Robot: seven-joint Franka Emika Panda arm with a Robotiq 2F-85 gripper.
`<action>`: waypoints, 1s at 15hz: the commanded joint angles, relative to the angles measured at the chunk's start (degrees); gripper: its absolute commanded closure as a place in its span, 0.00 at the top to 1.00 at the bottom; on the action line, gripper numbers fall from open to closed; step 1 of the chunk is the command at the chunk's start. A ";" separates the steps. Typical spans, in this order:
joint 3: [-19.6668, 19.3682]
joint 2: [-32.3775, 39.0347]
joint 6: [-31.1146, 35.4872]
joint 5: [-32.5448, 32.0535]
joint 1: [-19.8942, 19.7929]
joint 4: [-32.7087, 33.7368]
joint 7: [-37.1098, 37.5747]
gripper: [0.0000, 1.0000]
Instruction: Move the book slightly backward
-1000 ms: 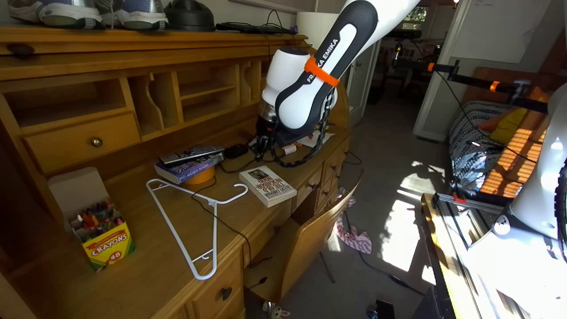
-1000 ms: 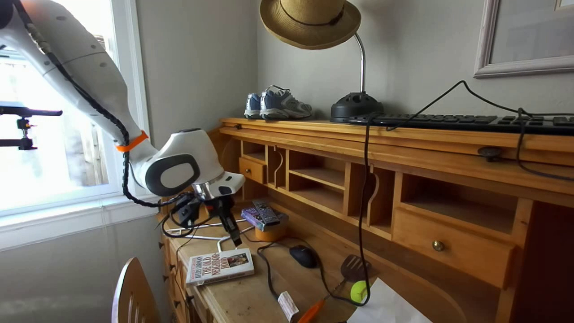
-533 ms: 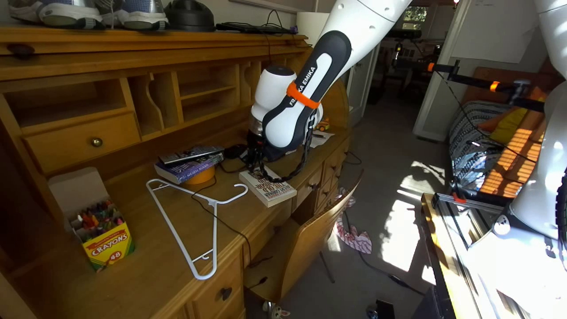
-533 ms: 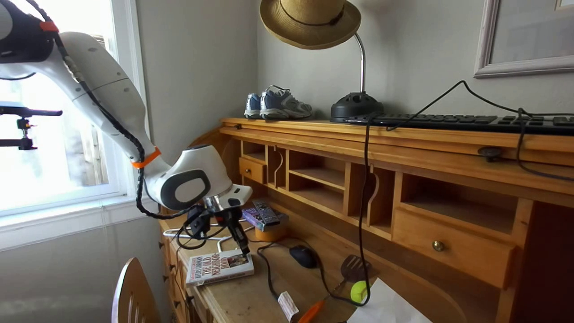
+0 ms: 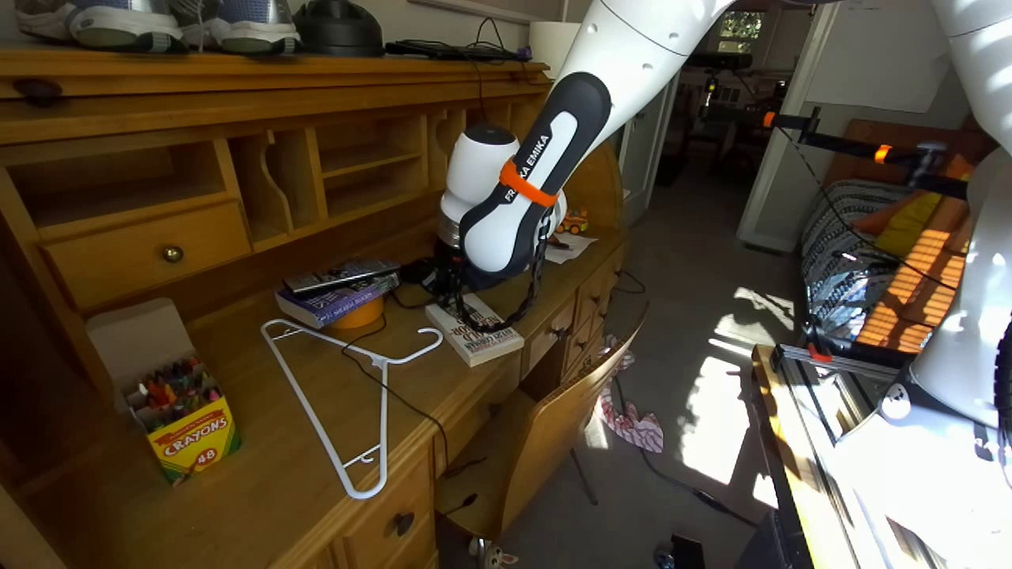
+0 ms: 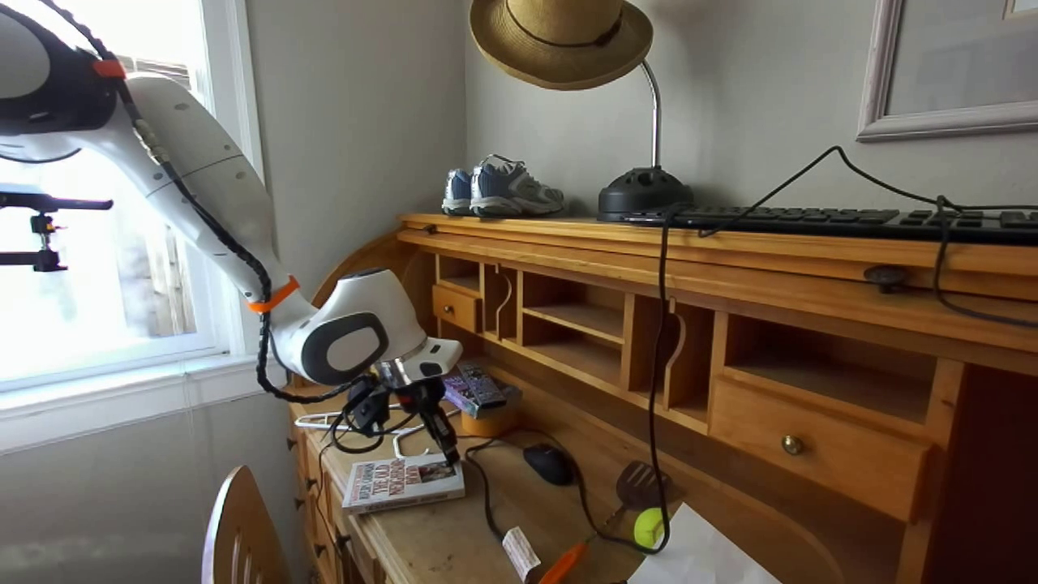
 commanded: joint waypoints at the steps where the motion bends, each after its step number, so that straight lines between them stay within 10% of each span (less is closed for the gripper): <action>1: -2.97 2.21 -1.78 1.06 2.14 1.31 0.56 0.00; 15: -2.10 -1.84 -1.36 -0.93 1.25 -4.94 -5.66 0.00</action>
